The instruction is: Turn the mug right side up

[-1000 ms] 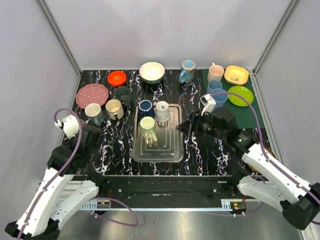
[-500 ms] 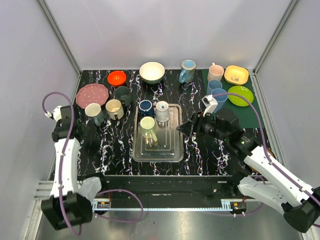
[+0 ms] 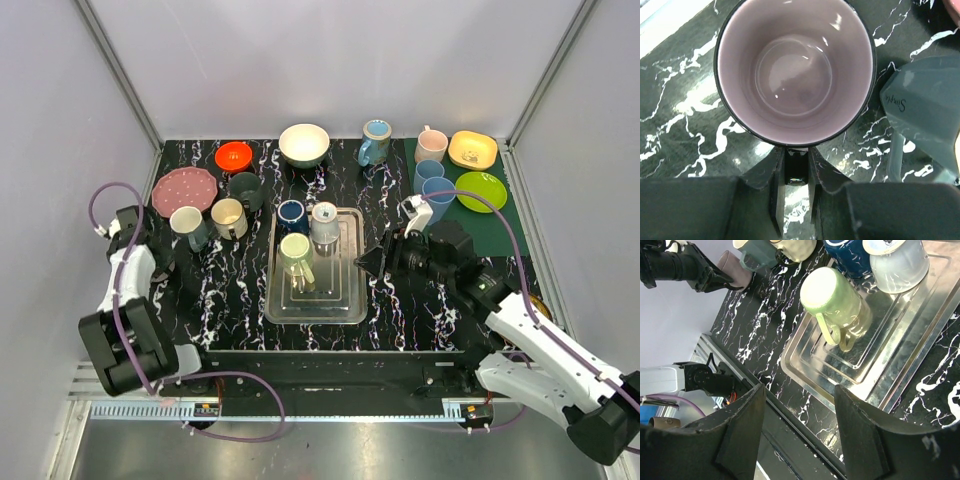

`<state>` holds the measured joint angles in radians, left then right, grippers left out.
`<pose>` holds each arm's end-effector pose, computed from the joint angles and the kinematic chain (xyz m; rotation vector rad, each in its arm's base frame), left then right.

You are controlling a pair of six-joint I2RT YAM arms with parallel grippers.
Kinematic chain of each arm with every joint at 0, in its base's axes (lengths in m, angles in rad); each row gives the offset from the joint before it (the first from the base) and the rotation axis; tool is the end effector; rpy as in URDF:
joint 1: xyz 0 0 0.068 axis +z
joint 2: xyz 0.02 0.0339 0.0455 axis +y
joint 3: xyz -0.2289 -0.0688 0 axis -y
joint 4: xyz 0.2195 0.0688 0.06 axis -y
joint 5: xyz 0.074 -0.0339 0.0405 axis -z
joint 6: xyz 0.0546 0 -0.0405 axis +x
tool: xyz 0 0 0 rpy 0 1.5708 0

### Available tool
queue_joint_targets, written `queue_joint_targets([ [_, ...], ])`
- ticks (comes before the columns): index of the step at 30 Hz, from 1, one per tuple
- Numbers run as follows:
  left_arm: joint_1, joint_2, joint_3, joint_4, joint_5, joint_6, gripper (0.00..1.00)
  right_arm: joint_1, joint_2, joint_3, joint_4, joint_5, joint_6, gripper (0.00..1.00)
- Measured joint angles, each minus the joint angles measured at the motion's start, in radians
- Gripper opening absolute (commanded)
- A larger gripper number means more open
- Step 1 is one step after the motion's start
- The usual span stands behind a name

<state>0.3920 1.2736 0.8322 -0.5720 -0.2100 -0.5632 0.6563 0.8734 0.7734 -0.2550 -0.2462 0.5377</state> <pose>0.2216 0.1039 0.1847 -1.2463 2.2398 0.2063 0.1633 0.1426 0.2826 -0.2976 2.0353 1.0113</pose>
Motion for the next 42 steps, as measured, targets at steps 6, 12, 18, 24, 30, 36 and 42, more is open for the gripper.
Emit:
queue_joint_targets([
  [6, -0.003, 0.097, 0.040, 0.066, 0.010, 0.017, 0.01, 0.000, 0.017, -0.004, -0.001, 0.001, -0.006, 0.63],
  [12, -0.003, 0.174, 0.088, 0.114, 0.010, 0.039, 0.36, 0.000, 0.033, -0.005, -0.002, 0.008, -0.013, 0.63],
  [18, -0.004, 0.159, 0.091, 0.116, 0.019, 0.042, 0.59, 0.000, 0.045, -0.005, -0.003, 0.022, -0.018, 0.63],
  [24, -0.009, -0.007, 0.089, 0.068, 0.018, 0.031, 0.73, 0.000, 0.071, -0.005, -0.003, 0.026, -0.019, 0.64],
  [30, -0.121, -0.293, 0.089, -0.029, -0.037, 0.001, 0.99, 0.033, 0.232, 0.051, -0.001, 0.066, -0.028, 0.64],
  [36, -0.457, -0.531, 0.068, -0.091, -0.103, -0.069, 0.99, 0.183, 0.554, 0.291, -0.073, 0.158, -0.111, 0.69],
  [42, -0.610, -0.632, 0.037, -0.201, -0.116, -0.119, 0.99, 0.224, 0.753, 0.420, -0.120, 0.228, -0.171, 0.72],
])
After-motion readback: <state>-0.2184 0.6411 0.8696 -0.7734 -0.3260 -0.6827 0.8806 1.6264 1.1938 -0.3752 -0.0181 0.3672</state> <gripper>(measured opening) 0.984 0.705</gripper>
